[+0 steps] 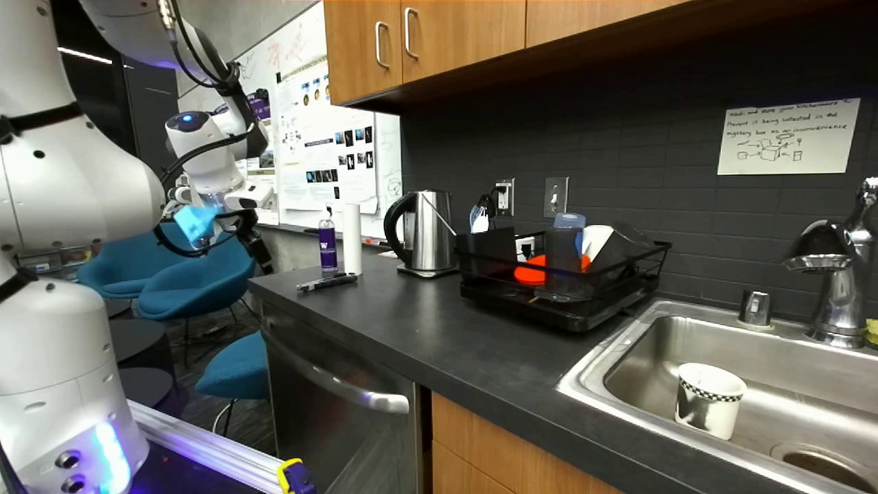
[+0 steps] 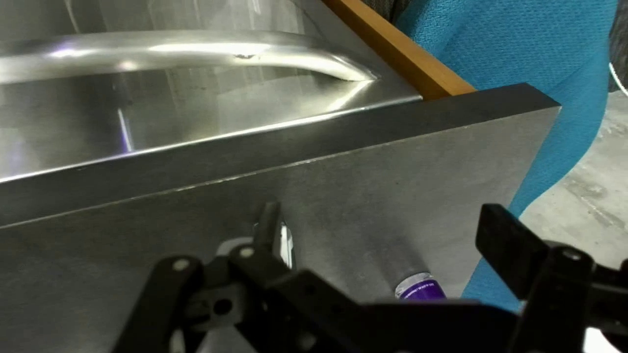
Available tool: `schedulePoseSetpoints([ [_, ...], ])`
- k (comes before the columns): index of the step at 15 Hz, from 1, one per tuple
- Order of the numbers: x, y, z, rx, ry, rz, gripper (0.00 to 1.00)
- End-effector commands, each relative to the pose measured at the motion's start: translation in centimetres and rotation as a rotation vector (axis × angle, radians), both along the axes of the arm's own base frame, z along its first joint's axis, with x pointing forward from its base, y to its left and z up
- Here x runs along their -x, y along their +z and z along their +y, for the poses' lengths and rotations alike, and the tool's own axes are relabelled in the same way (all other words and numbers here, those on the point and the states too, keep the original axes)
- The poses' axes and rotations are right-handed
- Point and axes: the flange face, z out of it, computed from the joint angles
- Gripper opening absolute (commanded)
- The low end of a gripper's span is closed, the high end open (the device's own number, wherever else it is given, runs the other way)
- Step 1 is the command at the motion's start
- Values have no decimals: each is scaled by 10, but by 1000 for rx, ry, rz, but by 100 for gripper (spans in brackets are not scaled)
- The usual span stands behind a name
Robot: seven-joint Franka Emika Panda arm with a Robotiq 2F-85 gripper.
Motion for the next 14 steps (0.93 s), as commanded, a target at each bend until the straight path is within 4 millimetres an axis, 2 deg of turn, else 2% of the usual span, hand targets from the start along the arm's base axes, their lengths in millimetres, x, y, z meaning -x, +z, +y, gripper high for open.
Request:
schedulePoseSetpoints([
  [1,1,21,2,-82,-16,-21,100],
  [7,5,33,19,-114,18,-42,100],
  [14,29,59,54,-17,424,-158,100],
])
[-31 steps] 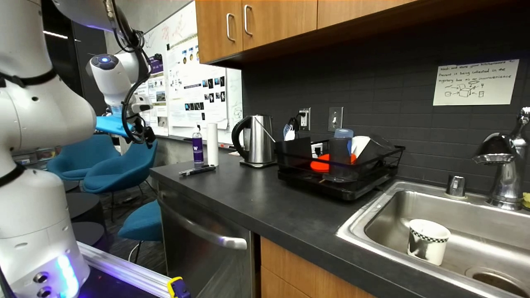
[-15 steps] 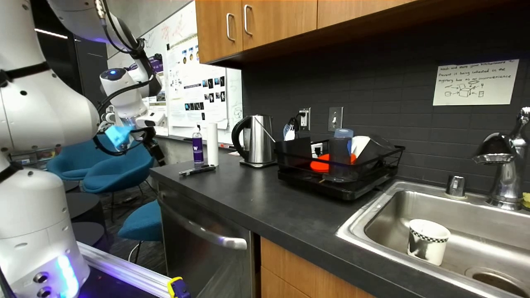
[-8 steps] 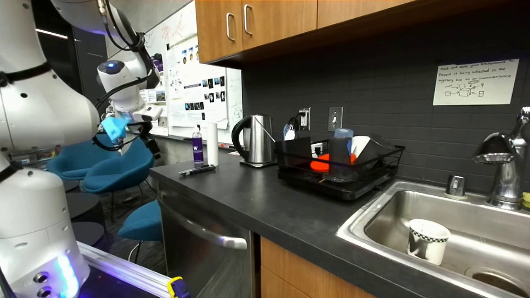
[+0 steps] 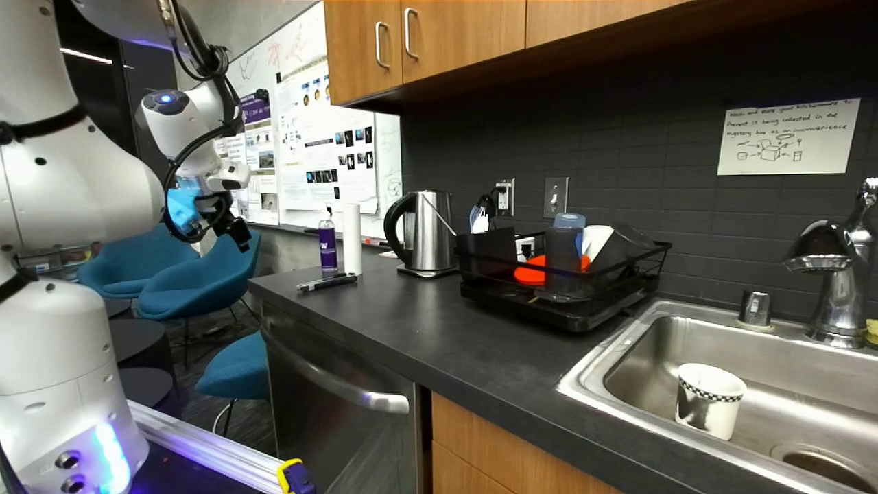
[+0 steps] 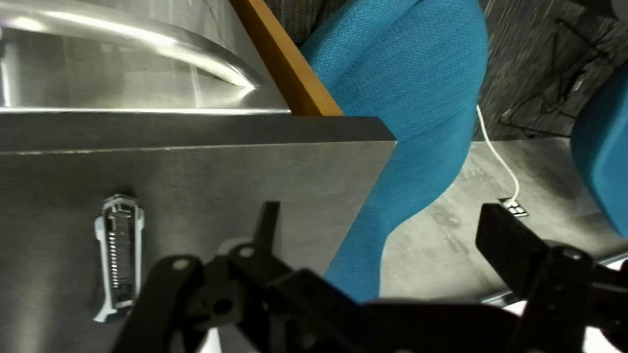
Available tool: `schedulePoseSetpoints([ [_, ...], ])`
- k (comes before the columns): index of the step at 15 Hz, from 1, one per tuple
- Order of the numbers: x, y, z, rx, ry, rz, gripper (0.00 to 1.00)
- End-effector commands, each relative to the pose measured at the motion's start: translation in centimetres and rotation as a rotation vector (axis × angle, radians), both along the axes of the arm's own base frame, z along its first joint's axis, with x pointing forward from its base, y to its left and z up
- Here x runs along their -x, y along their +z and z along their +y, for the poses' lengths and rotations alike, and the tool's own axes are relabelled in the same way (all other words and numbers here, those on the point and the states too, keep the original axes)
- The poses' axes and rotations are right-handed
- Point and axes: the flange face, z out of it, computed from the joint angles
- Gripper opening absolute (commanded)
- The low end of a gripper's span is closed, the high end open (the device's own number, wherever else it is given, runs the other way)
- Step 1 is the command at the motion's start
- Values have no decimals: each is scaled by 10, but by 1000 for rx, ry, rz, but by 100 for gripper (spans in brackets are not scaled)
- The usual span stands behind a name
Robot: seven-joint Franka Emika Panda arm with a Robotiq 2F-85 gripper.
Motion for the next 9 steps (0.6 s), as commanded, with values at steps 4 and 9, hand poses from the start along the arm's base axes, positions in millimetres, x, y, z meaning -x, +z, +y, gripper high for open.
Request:
schedulePoseSetpoints([
  [4,27,44,30,15,344,-155,100],
  [9,27,120,45,-46,494,-373,100],
])
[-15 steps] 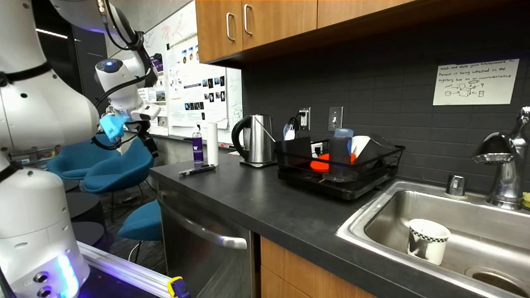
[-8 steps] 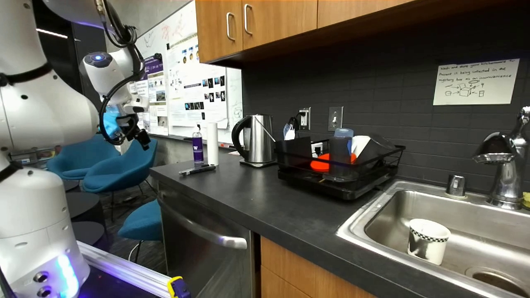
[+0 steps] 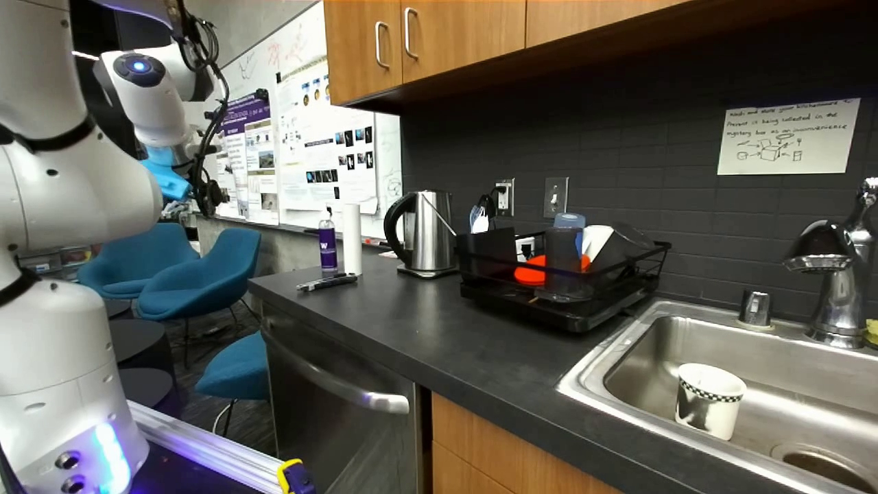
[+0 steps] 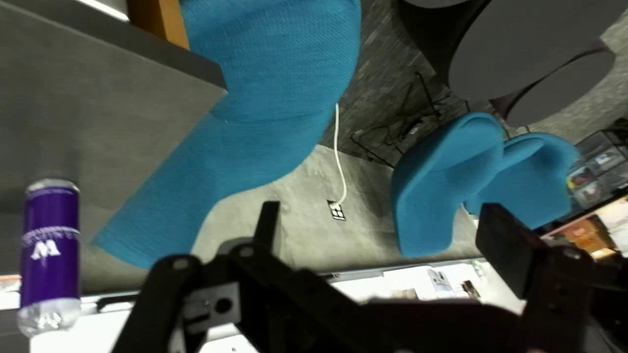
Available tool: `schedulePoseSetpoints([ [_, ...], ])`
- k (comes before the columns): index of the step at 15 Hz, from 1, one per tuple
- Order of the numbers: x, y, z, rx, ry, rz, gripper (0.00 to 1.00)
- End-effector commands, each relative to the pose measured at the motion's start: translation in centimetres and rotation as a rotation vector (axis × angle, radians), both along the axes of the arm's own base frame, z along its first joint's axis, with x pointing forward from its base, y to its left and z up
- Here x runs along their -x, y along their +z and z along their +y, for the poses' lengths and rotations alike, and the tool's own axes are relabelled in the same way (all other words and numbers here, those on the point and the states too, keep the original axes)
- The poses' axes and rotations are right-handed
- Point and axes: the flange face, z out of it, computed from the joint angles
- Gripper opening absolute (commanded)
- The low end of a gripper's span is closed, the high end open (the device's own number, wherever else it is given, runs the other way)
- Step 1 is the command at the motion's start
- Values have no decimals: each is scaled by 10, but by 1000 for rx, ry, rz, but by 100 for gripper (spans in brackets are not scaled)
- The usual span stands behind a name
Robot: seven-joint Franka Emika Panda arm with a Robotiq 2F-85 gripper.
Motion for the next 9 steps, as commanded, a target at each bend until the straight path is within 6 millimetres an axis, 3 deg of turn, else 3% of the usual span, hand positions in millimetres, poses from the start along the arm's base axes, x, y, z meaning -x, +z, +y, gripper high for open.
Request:
schedulePoseSetpoints([
  [1,-8,70,-4,-94,83,-162,100],
  [5,-7,143,-11,-204,180,-342,100],
  [9,13,194,-22,-320,309,-483,100],
])
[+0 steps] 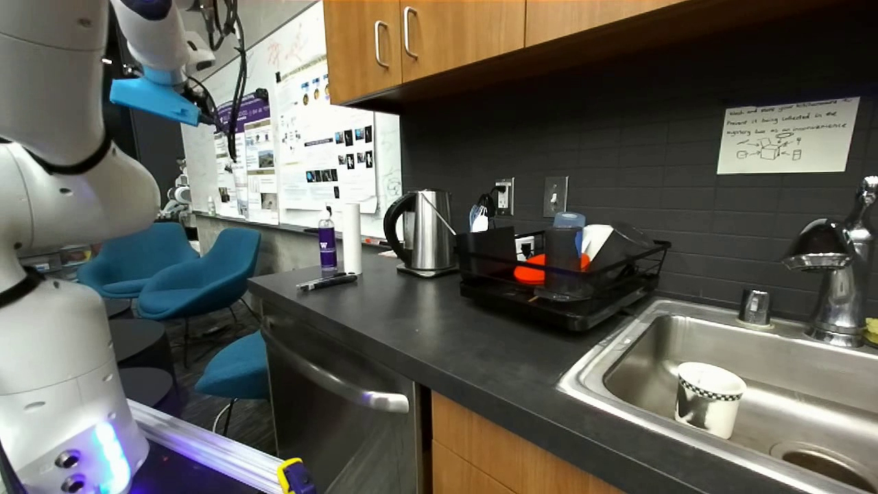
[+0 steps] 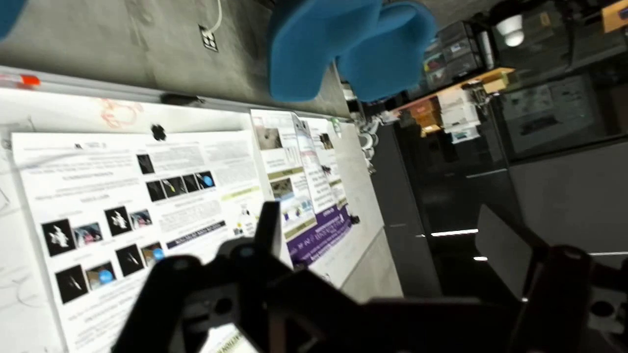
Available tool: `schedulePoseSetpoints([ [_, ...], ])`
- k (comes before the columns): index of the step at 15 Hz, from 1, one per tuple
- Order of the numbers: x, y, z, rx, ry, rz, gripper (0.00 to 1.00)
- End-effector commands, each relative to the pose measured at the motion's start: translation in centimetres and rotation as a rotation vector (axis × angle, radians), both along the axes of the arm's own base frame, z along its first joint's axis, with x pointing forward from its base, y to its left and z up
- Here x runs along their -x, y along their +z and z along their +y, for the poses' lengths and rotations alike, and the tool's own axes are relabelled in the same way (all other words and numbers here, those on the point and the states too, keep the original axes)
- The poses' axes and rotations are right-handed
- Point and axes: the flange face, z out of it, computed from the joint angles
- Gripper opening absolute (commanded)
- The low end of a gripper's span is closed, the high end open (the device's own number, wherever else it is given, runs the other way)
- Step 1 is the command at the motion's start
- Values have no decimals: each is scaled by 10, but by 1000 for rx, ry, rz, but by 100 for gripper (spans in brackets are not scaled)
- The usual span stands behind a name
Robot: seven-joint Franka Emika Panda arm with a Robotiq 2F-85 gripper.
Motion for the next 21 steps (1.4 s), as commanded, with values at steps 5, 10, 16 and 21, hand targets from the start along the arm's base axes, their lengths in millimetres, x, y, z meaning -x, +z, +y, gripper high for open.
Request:
schedulePoseSetpoints([
  [5,23,81,-32,-214,171,-185,100],
  [10,-12,112,-54,-250,-1,-198,100],
  [16,-46,112,-87,-303,-250,-39,100],
  [21,-78,85,-104,-288,-433,64,100],
])
